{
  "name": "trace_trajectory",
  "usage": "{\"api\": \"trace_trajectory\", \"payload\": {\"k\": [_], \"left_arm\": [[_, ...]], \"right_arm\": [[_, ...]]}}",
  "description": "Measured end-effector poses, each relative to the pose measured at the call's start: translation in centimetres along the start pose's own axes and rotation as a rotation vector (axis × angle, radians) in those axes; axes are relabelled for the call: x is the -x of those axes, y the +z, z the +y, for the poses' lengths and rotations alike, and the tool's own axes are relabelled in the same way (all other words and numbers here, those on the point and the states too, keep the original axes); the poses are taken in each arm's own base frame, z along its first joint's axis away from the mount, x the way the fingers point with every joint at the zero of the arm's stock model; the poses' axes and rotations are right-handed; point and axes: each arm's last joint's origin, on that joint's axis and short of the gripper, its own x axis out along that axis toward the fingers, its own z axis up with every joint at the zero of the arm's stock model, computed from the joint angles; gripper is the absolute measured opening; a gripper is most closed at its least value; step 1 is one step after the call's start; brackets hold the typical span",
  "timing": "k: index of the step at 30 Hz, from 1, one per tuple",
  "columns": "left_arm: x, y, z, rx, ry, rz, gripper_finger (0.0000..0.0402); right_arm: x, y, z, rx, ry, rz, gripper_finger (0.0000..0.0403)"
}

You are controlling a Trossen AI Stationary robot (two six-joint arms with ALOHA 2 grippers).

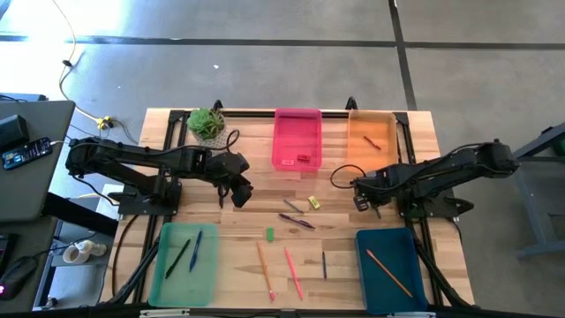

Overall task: Sort crayons/erasers/pens/pencils in bins
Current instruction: Put the green crayon into the orange bin

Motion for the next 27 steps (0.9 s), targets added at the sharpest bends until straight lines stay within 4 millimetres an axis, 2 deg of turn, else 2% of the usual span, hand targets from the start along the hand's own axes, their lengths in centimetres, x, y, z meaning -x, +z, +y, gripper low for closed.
{"api": "trace_trajectory", "payload": {"k": [6,14,21,27], "left_arm": [[0.0,0.0,0.0,0.004,0.0,0.0,0.009],[0.0,0.0,0.0,0.015,0.0,-0.001,0.009],[0.0,0.0,0.0,0.015,0.015,-0.013,0.009],[0.0,0.1,0.1,0.018,0.032,-0.027,0.009]], "right_arm": [[2.0,0.5,1.3,0.073,0.099,-0.078,0.0003],[6.1,2.0,2.7,0.11,0.213,-0.26,0.0001],[9.3,5.1,1.6,0.101,0.178,-0.488,0.0001],[11.0,7.9,0.0,0.109,0.115,-0.6,0.0001]]}}
